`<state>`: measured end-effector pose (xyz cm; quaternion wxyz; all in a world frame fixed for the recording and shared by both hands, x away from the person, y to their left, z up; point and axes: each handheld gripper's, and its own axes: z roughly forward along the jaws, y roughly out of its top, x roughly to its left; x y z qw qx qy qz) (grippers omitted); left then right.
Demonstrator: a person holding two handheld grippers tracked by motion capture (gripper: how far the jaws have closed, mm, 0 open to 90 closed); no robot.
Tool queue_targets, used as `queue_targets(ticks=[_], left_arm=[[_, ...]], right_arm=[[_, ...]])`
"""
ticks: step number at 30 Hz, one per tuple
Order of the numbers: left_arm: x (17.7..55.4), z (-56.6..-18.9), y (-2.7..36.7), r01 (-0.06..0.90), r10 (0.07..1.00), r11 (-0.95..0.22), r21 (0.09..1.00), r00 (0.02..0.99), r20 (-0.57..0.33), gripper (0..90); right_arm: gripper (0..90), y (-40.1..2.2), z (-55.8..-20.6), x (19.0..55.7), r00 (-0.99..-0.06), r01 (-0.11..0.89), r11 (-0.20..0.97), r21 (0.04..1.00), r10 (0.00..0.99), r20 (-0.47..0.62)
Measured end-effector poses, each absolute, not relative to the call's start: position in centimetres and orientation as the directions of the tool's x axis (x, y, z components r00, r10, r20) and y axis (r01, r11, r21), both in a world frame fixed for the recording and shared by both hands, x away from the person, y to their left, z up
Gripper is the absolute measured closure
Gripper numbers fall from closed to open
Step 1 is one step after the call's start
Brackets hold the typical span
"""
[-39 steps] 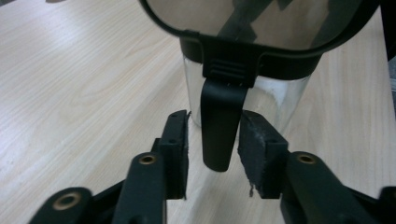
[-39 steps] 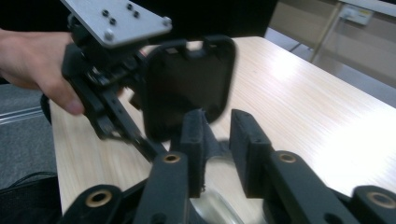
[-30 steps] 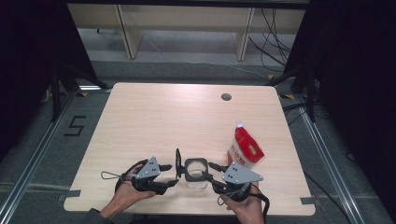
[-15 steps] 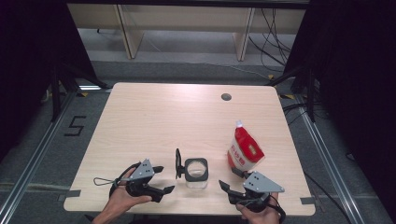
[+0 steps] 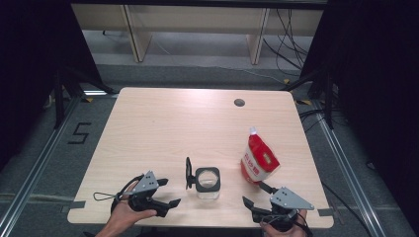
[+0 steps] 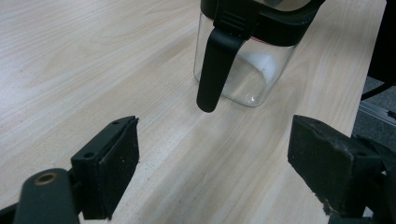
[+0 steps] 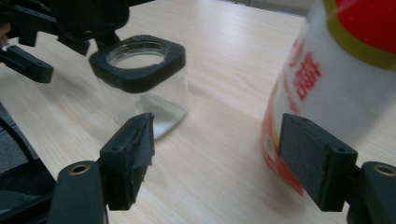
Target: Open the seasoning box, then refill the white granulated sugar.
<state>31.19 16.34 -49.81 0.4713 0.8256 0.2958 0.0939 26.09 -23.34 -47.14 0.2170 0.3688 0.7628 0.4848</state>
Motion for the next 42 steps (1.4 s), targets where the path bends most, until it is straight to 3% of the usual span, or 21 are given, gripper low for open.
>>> queue_targets(ticks=[14,33,42], left_arm=[[30.1,-49.7,16.5,0.413,0.582,-0.391,0.823,0.803,-0.127,16.4],[29.1,-49.8,16.2,0.368,0.55,-0.421,0.829,0.83,-0.089,16.4],[28.6,-49.8,15.8,0.382,0.548,-0.405,0.831,0.829,-0.113,16.4]], right_arm=[[21.4,-25.1,-47.9,26.1,-0.565,0.399,0.21,0.893,0.823,0.059],[20.5,-25.8,-48.6,26.9,-0.564,0.373,0.221,0.901,0.825,0.031],[20.0,-26.0,-48.5,26.9,-0.545,0.383,0.202,0.902,0.838,0.043]])
